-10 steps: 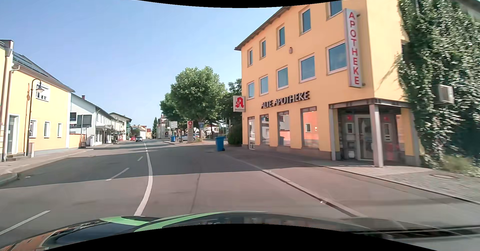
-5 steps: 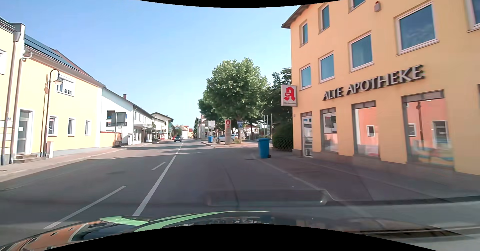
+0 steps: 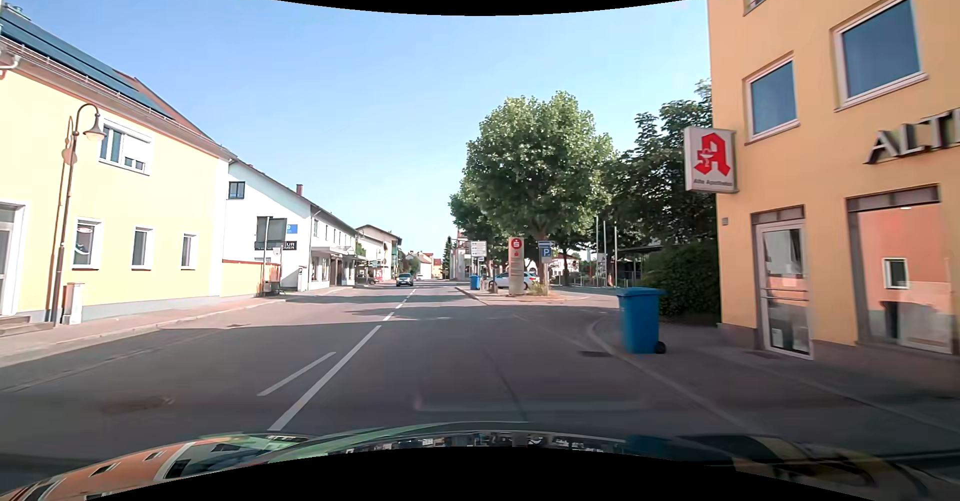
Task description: Follow the waypoints while adhering to traffic rules and regulations
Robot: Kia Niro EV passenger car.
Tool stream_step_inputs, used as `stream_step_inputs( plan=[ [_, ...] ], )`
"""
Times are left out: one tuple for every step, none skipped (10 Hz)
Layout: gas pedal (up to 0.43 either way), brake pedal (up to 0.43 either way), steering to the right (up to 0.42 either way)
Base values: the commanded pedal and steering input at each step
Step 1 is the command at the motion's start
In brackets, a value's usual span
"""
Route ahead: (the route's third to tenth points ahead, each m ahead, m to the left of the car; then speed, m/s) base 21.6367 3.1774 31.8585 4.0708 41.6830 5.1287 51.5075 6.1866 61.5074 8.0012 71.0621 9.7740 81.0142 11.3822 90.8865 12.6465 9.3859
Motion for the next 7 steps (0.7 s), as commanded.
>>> stream_step_inputs(
  plan=[
    [0.228, 0.000, -0.079],
    [0.228, 0.000, -0.066],
    [0.228, 0.000, -0.055],
    [0.228, 0.000, -0.044],
    [0.228, 0.000, -0.038],
    [0.228, 0.000, -0.036],
    [0.228, 0.000, -0.033]
  ],
)
